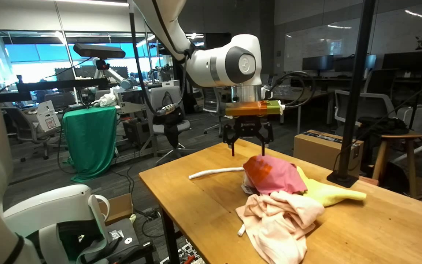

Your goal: Spread the clothes and the objects across on the table

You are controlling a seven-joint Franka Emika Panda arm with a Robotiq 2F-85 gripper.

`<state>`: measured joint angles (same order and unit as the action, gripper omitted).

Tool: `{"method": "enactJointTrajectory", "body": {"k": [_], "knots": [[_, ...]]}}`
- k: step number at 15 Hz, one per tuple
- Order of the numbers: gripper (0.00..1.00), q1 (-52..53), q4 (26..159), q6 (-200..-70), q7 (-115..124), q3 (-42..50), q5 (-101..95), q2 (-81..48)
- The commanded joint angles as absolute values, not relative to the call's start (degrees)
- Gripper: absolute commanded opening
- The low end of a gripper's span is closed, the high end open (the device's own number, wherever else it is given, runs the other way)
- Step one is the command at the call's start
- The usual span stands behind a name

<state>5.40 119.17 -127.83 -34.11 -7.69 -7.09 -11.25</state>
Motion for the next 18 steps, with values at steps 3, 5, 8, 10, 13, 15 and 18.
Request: {"method": "enactJointTrajectory", "body": {"k": [3, 5, 8, 10, 13, 15, 18], "knots": [[1.0, 5.3, 116.9, -126.6, -37.2, -9.6, -5.4, -13.9], [1.0, 5.2, 116.9, -126.8, -38.1, -9.9, -5.6, -14.5], [1.0, 5.1, 117.0, -127.3, -39.7, -9.8, -6.5, -15.8], [1.0, 5.1, 116.9, -127.5, -40.3, -9.6, -7.4, -16.9], [1.0, 5.3, 116.7, -128.5, -40.0, -9.1, -9.7, -18.3], [1.0, 5.5, 116.3, -129.4, -39.0, -8.6, -12.2, -19.5], [1.0, 5.7, 115.7, -131.8, -37.8, -7.8, -15.8, -20.8]]}}
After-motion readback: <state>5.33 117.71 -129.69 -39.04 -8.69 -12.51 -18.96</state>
